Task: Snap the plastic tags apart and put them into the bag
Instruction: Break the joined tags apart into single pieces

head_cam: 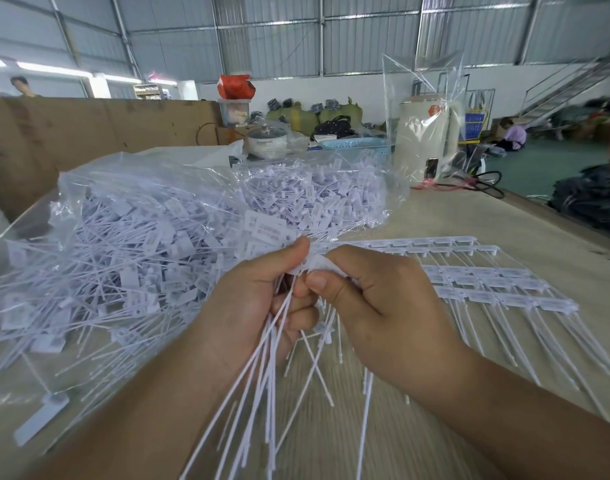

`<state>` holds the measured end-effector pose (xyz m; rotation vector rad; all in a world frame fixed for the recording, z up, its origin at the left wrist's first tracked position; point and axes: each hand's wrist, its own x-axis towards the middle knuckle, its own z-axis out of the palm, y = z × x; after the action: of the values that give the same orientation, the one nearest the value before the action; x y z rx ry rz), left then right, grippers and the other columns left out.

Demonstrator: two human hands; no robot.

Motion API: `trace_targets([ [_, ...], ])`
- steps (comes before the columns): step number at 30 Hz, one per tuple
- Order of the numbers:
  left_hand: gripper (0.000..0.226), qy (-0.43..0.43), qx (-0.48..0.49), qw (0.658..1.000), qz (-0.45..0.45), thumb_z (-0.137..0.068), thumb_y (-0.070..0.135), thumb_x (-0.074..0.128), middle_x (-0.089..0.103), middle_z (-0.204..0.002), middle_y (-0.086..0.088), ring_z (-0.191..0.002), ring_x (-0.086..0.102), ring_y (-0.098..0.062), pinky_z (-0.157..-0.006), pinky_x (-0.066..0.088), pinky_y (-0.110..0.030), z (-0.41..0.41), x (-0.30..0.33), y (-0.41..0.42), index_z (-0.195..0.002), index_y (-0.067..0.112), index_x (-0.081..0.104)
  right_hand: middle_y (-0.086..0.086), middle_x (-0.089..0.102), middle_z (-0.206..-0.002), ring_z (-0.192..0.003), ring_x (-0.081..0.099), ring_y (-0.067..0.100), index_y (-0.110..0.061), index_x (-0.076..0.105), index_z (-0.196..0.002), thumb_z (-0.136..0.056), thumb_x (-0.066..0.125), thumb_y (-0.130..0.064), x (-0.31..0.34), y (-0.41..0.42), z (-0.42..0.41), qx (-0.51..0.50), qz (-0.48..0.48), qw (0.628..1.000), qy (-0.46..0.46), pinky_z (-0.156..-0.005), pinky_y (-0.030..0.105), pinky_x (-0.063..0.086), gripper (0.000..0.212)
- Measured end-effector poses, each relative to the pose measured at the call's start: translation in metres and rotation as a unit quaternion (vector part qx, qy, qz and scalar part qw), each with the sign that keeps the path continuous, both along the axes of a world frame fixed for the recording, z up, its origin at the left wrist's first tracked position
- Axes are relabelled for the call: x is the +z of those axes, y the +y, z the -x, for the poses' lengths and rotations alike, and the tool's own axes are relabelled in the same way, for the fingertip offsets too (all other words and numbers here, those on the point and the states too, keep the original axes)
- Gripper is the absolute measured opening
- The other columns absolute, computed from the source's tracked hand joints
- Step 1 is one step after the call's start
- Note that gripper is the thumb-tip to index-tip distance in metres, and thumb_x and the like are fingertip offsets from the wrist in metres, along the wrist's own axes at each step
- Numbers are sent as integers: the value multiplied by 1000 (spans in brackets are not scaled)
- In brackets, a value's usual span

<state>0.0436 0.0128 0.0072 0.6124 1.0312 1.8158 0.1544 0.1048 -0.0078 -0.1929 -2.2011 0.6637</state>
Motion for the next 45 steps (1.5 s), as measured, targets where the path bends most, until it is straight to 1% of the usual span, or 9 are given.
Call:
trace_targets([
  [6, 18, 1, -29, 998, 47, -62, 23, 70, 38, -42, 0, -32, 28, -6, -31, 25, -15, 3, 6, -2, -51, 12, 60, -7, 47, -61, -56, 47, 14, -11, 59, -73, -95, 50, -30, 0, 2, 0, -40, -111, 993, 14, -50, 36, 41, 30],
  [13, 22, 22, 67, 997, 42, -69, 23, 70, 43, -46, -4, -33, 34, -9, -32, 28, -17, 1, 3, 2, -67, 10, 53, -8, 46, -61, -55, 47, 15, -11, 61, -75, -95, 47, -32, -2, 5, 2, -48, -114, 992, 18, -49, 36, 41, 32],
  [23, 23, -39, 100, 994, -15, -73, 25, 67, 42, -44, -1, -30, 33, -7, -31, 31, -16, -13, -3, 10, -68, 9, 51, -9, 45, -61, -55, 46, 15, -12, 60, -75, -97, 45, -32, -4, 6, 5, -69, -115, 990, 38, -49, 36, 41, 33],
  [28, 41, -63, 150, 986, -25, -91, 32, 61, 36, -51, 2, -33, 35, -10, -32, 36, -18, -2, -3, -1, -54, 13, 59, -11, 35, -57, -50, 38, 14, -17, 44, -70, -97, 48, -28, 3, 6, -1, -67, -79, 990, 94, -45, 35, 37, 30],
  [32, 43, 77, 194, 978, 22, -80, 45, 69, 40, -50, 1, -35, 37, -10, -38, 35, -21, -2, 0, -5, -47, 18, 65, -11, 39, -54, -49, 42, 11, -23, 47, -76, -95, 46, -37, 2, 5, -3, 8, -51, 998, 23, -46, 36, 39, 24],
  [36, 43, 208, 202, 956, 40, -55, 60, 71, 46, -45, -3, -38, 41, -12, -38, 35, -21, -13, -3, -4, -52, 18, 62, -2, 57, -59, -47, 49, 11, -25, 47, -106, -91, 45, -46, -2, 4, -4, 41, -23, 998, -33, -46, 36, 42, 25],
  [39, 42, 295, 166, 940, 31, -63, 58, 66, 50, -60, -12, -42, 38, -11, -41, 31, -23, -14, -7, -3, -67, 16, 71, -6, 59, -61, -48, 53, 7, -29, 39, -125, -93, 50, -43, -2, 8, -5, 58, -6, 997, -47, -46, 29, 41, 37],
  [42, 26, 331, 122, 935, 25, -69, 54, 65, 53, -53, 0, -42, 40, -7, -40, 33, -19, -14, -8, -3, -60, 30, 69, -12, 63, -68, -55, 57, 3, -30, 33, -133, -95, 52, -39, -3, 11, -5, 56, -11, 995, -76, -54, 34, 49, 43],
  [45, 13, 340, 85, 936, 13, -75, 38, 73, 61, -56, 7, -43, 44, -3, -40, 35, -15, -13, -9, -2, -65, 31, 72, -26, 60, -63, -56, 57, -2, -28, 32, -138, -95, 52, -37, -3, 13, -4, 65, 0, 993, -96, -52, 22, 45, 48],
])
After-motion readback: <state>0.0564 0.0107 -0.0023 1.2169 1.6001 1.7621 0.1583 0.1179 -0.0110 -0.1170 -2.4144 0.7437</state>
